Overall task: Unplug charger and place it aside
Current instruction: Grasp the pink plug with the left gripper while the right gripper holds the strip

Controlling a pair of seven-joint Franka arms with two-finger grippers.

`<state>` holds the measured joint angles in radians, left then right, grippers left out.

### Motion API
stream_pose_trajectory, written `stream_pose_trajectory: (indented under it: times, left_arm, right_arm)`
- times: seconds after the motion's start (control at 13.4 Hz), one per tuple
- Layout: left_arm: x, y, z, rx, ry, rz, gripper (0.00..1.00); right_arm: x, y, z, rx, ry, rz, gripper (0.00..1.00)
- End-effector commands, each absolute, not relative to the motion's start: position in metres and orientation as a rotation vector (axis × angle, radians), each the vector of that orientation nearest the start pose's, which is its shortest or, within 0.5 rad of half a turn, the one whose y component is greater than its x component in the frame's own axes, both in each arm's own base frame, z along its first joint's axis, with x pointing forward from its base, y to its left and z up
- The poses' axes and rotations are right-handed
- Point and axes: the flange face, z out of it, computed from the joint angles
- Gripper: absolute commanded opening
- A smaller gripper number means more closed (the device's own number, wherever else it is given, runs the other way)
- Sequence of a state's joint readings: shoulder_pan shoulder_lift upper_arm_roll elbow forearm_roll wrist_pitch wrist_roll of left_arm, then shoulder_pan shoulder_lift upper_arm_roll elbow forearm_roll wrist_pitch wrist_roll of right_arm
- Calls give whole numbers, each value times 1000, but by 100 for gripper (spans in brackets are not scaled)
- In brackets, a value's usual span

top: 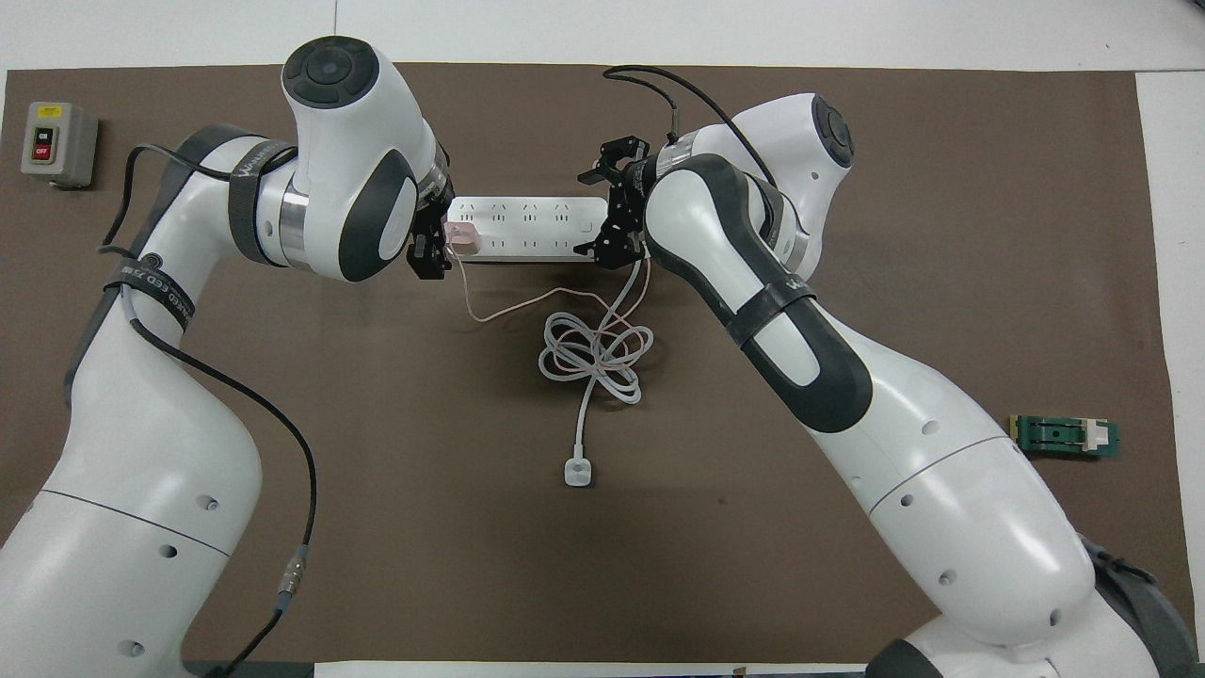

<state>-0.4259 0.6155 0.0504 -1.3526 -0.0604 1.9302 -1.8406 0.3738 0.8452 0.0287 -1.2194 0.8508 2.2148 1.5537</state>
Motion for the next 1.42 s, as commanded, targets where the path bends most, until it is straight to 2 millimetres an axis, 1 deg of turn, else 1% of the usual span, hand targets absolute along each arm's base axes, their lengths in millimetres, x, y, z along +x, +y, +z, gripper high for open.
stream_pose_trajectory:
  times: [0.0, 0.07, 0.15, 0.52, 0.6, 0.67, 0.75, 0.97, 1.05, 1.2, 1.27, 1.34]
  left_arm:
    - [671, -282, 352, -2303, -2104, 16, 100]
    - [671, -284, 350, -2308, -2100, 11, 100]
    - [671, -284, 349, -2310, -2089, -10, 100]
    - [668, -288, 347, -2316, -2070, -21, 100]
    - [668, -288, 346, -2316, -2070, -21, 100]
    - [668, -289, 344, -2317, -2065, -19, 95]
    - [668, -289, 340, -2314, -2059, -15, 95]
    - [669, -287, 341, -2330, -2046, -19, 91]
    - [669, -287, 341, -2337, -2039, -22, 88]
    - [670, -289, 343, -2354, -2039, -27, 78]
    - [670, -288, 342, -2351, -2039, -27, 72]
    - [670, -288, 342, -2353, -2036, -29, 69]
  right_arm:
    - [724, 336, 268, -1694, 1820, 797, 100]
    - [724, 335, 265, -1708, 1819, 826, 100]
    - [724, 335, 266, -1714, 1814, 830, 100]
    - [726, 334, 262, -1739, 1789, 825, 100]
    - [724, 335, 258, -1752, 1780, 823, 100]
    - [722, 339, 256, -1763, 1772, 821, 100]
    - [721, 339, 255, -1767, 1771, 824, 100]
    - [718, 345, 254, -1783, 1757, 808, 100]
    - [717, 345, 251, -1792, 1752, 805, 100]
    - [714, 352, 250, -1809, 1733, 795, 100]
    - [716, 350, 249, -1804, 1729, 766, 100]
    - [714, 349, 243, -1808, 1729, 762, 100]
